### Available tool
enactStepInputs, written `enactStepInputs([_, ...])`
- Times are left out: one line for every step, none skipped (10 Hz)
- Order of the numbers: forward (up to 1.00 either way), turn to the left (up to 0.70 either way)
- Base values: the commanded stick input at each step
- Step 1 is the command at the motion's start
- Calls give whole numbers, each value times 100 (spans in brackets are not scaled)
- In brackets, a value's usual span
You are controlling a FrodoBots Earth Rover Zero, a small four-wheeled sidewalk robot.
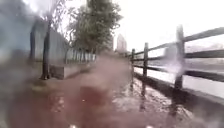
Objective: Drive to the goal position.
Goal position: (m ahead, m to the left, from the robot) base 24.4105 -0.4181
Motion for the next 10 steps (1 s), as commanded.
enactStepInputs([100, 0])
enactStepInputs([100, 0])
enactStepInputs([100, 0])
enactStepInputs([100, 0])
enactStepInputs([100, 0])
enactStepInputs([100, 0])
enactStepInputs([100, 0])
enactStepInputs([100, 0])
enactStepInputs([100, 0])
enactStepInputs([100, 0])
